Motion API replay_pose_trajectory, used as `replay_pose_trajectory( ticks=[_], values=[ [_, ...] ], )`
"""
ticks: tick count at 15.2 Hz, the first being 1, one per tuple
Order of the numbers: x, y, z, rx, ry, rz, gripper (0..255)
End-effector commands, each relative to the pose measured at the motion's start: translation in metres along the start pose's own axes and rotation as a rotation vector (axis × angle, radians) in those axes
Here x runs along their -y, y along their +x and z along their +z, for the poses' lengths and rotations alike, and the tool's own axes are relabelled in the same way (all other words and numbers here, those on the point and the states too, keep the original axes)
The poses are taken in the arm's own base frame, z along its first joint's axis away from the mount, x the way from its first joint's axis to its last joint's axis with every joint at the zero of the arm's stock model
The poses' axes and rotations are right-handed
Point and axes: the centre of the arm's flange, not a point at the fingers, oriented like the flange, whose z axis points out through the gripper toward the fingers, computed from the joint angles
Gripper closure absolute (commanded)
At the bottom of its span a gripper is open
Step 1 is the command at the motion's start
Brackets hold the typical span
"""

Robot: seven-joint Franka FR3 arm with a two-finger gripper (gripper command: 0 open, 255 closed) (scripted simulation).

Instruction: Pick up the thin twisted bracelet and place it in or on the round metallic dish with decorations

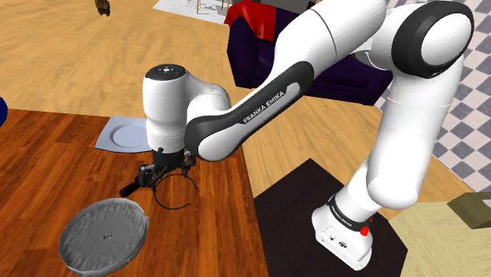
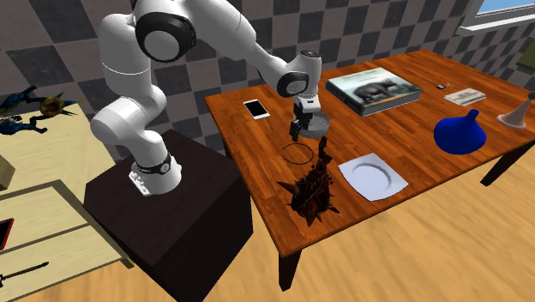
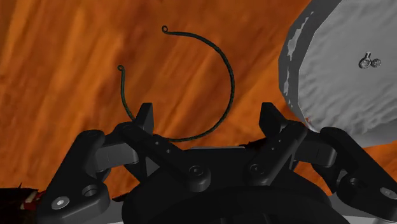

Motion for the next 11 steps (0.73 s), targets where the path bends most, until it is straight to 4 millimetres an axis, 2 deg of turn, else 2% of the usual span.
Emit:
replay_pose_trajectory(
  ticks=[1,3,11],
  values=[
    [0.016,0.006,0.018,-0.001,0.001,0.004,0],
    [0.036,0.011,0.033,-0.001,0.002,0.007,0],
    [0.036,0.011,0.073,-0.001,0.002,0.007,0]
  ],
)
